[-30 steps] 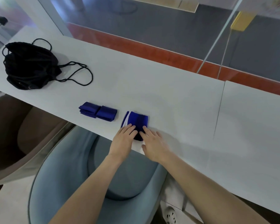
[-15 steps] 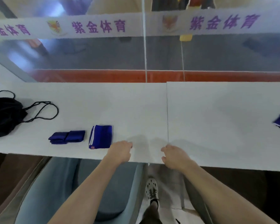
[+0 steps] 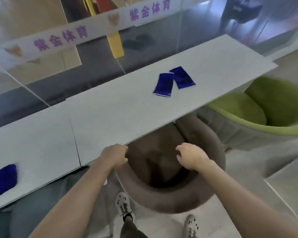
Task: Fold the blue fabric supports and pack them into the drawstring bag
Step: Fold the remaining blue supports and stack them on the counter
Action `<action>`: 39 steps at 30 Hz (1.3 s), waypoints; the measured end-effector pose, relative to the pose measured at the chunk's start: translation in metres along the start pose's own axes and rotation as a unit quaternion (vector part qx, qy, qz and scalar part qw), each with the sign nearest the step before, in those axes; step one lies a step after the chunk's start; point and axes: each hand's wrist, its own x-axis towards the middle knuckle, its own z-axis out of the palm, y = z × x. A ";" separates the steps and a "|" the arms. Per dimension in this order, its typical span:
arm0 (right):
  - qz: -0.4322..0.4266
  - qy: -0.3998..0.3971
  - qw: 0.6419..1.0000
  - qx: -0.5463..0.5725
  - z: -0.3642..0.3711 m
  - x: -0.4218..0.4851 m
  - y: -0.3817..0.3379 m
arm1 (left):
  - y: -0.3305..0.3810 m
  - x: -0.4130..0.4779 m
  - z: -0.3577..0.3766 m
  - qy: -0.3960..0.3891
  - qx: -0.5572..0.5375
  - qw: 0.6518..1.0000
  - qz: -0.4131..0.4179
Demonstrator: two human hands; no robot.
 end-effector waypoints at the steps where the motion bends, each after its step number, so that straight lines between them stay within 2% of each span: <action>1: 0.007 0.001 1.000 0.000 -0.004 -0.010 0.023 | 0.022 -0.002 -0.003 -0.004 -0.003 1.000 0.000; 5: 0.021 0.009 1.000 0.007 -0.029 -0.033 0.097 | 0.091 -0.006 -0.026 0.006 0.002 1.000 0.004; 9: 0.020 0.011 1.000 0.008 -0.047 -0.031 0.139 | 0.122 0.004 -0.040 0.016 -0.003 1.000 -0.009; 14: 0.001 -0.002 1.000 0.002 -0.068 -0.003 0.155 | 0.136 0.034 -0.052 -0.002 -0.037 0.999 -0.023; 19: -0.020 -0.010 1.000 -0.012 -0.098 0.035 0.162 | 0.148 0.094 -0.076 0.013 -0.081 0.997 -0.003; 26: -0.052 -0.044 0.997 -0.023 -0.137 0.129 0.192 | 0.180 0.194 -0.116 0.071 -0.155 0.985 -0.026; 32: -0.093 -0.057 0.993 -0.036 -0.171 0.259 0.221 | 0.216 0.286 -0.116 0.092 -0.180 0.974 -0.098; 39: -0.154 -0.013 0.986 -0.066 -0.169 0.370 0.244 | 0.203 0.388 -0.108 0.142 -0.173 0.963 -0.148</action>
